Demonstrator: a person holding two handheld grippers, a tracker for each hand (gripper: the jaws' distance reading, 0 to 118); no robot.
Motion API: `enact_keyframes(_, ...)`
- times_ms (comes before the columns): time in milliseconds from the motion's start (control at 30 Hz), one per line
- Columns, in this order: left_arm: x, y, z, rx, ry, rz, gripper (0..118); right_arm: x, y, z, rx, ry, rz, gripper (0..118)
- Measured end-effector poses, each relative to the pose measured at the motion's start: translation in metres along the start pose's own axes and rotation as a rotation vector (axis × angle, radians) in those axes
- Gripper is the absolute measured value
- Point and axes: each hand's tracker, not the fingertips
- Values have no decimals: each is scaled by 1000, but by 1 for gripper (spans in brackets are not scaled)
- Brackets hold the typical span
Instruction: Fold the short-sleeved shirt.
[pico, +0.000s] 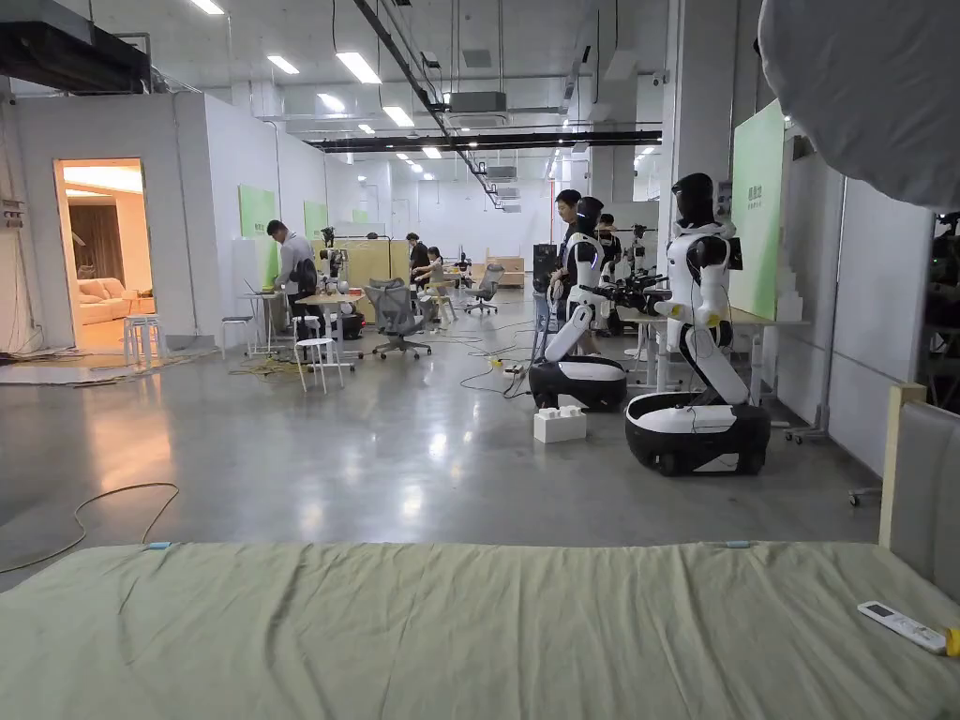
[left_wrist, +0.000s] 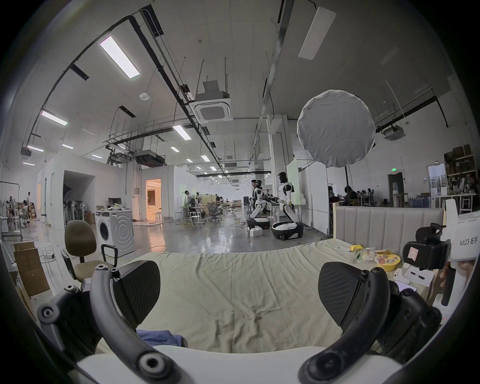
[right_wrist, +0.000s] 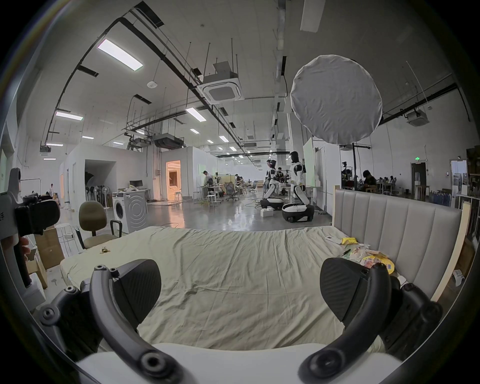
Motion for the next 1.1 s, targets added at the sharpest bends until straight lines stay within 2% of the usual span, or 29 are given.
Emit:
enact_keyframes(100,0,0,0,-1,4,8,118,-2,4,-2,18,-23,7,118)
enact_keyframes(167,-1,0,-1,-5,3,19,118,-3,7,-5,-8,-53,-16,118)
enact_keyframes(267,-1,0,-1,-10,-3,26,118,-2,10,-8,-24,-104,-111,118)
enact_keyframes(367,-1,1,-1,-16,-5,20,118,-1,15,-10,-46,-112,-147,118)
enact_keyframes(400,-1,1,-1,-18,-7,18,118,-1,13,-9,-144,-128,-227,118)
enact_keyframes(433,-1,1,-2,-21,-8,19,118,-3,25,-8,-82,-139,-179,118)
enact_keyframes(467,-1,1,-2,-22,-10,20,118,-4,22,-6,-159,-166,-295,118)
enact_keyframes(533,0,1,-3,-24,-11,24,118,-3,30,-3,-103,-143,-266,118)
enact_keyframes(633,0,2,-4,-31,-26,34,118,-8,38,1,-118,-140,-270,118)
enact_keyframes(767,2,3,-4,-32,-32,37,118,-19,44,3,-198,-222,-235,118)
enact_keyframes(933,4,3,-3,-25,-31,37,118,-25,41,3,-199,-167,-201,118)
enact_keyframes(1100,3,7,0,-4,-31,41,118,-27,41,2,-205,-157,-198,118)
